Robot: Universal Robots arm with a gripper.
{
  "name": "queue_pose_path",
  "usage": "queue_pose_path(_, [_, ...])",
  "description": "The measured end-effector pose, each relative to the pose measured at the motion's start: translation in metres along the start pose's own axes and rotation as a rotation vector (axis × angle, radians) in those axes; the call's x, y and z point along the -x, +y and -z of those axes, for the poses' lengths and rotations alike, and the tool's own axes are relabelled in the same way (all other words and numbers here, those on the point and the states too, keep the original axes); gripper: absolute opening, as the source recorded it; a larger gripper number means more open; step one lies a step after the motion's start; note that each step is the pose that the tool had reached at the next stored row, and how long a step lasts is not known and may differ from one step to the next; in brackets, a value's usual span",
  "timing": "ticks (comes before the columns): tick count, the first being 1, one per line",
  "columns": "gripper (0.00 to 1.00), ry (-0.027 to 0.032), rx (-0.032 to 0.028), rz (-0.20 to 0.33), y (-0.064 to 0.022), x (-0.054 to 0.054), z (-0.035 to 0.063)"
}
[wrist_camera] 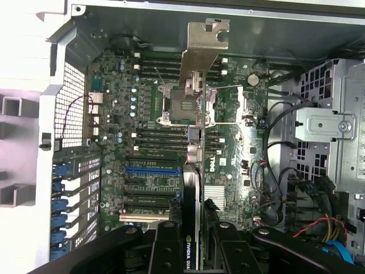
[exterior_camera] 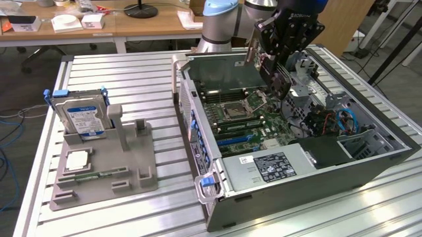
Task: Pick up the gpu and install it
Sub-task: 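Insert the gpu into the slot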
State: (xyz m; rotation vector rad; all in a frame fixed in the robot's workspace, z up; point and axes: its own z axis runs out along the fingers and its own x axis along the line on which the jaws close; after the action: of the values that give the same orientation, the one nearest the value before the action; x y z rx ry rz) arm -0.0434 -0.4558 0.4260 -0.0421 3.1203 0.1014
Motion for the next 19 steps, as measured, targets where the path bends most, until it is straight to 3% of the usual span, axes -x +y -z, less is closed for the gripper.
queue_pose_path(19, [0.26, 0.0009, 0.0003, 0.013, 0.0, 0.0, 0.0])
